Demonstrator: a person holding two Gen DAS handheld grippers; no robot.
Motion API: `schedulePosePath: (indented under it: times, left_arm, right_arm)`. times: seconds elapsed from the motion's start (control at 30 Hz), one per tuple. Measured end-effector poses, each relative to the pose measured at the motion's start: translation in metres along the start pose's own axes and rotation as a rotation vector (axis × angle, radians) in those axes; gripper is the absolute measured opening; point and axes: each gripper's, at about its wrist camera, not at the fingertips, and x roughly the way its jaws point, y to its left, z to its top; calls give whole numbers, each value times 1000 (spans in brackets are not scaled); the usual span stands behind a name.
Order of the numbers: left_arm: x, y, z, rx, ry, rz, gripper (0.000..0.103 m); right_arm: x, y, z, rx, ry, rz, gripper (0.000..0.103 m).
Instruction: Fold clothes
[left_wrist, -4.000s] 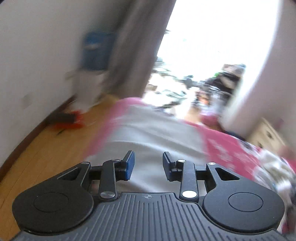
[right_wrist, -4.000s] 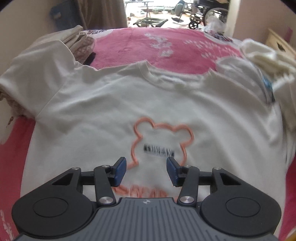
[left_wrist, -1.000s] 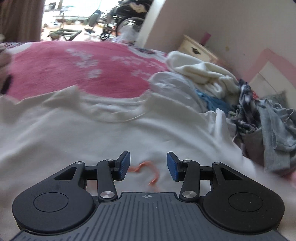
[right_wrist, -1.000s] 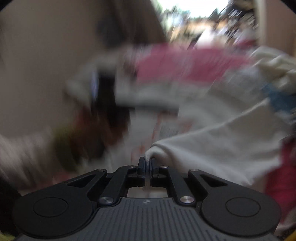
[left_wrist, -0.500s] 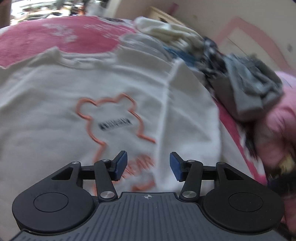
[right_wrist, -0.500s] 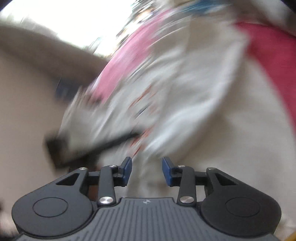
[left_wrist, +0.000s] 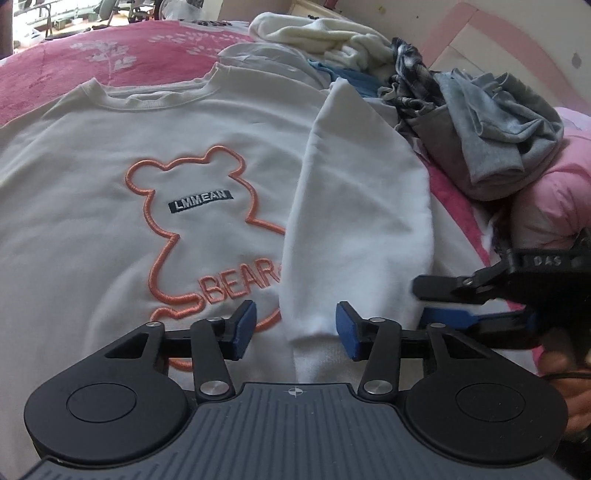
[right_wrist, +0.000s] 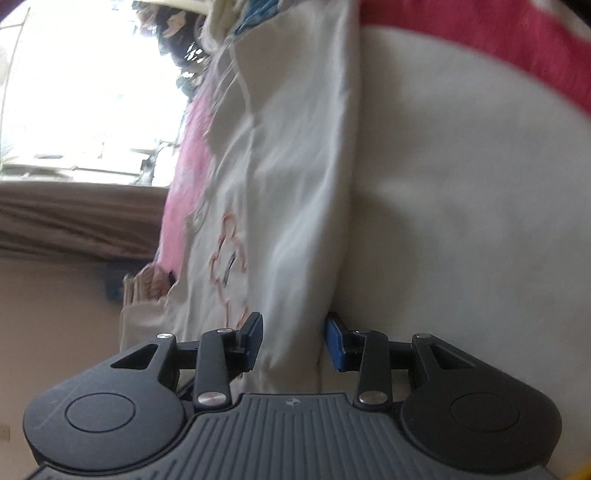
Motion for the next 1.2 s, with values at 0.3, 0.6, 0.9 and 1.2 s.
schedulePosePath:
  times: [0.3,0.6,0.9,1.2]
  left_arm:
    - [5,-7,-9,-35,-6,36,24]
    - [-10,-7,-12,-145,-55,19,6]
    - [-28,-1,-13,-201,-93,-6,6]
    - [-35,4,-19,-254,-106,-23,5]
  right_arm:
    - [22,9,-11,-75,27,-13,37]
    - [9,25,-18,-174,-2,-15,14]
    - [-1,33,-20,-181,-3,24,14]
    - [-5,34,-23,-203,19,30,17]
